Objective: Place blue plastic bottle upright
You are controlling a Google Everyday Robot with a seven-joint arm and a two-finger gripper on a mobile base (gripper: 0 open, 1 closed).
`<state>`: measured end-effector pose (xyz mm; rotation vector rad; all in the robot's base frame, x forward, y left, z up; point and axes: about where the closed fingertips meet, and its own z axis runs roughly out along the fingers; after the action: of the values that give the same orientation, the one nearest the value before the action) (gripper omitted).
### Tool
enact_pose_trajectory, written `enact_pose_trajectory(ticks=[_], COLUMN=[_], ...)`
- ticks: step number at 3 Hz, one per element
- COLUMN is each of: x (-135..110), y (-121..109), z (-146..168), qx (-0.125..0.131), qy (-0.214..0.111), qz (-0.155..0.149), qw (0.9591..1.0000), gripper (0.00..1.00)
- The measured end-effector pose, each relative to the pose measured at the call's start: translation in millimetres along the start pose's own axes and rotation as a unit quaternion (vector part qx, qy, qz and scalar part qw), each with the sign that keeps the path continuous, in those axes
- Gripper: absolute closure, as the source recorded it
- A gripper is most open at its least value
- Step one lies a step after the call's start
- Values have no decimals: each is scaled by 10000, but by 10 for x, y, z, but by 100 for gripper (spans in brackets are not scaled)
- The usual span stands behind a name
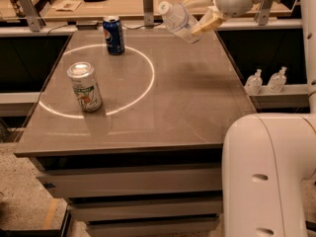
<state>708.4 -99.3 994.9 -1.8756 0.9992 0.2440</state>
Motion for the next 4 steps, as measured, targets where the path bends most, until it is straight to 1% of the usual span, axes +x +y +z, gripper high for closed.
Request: enact_pose_trajectory(ticks=[1,2,3,4], x=[68,189,418,616], y=[-69,-111,-66,21], z=[-17,-40,14,100], qx=[553,862,921,860], qy=[-816,-1284,-1369,-1289], qz=[773,1431,2078,2439], qw=[9921,9775,9642,9573], gripper=[100,100,100,100])
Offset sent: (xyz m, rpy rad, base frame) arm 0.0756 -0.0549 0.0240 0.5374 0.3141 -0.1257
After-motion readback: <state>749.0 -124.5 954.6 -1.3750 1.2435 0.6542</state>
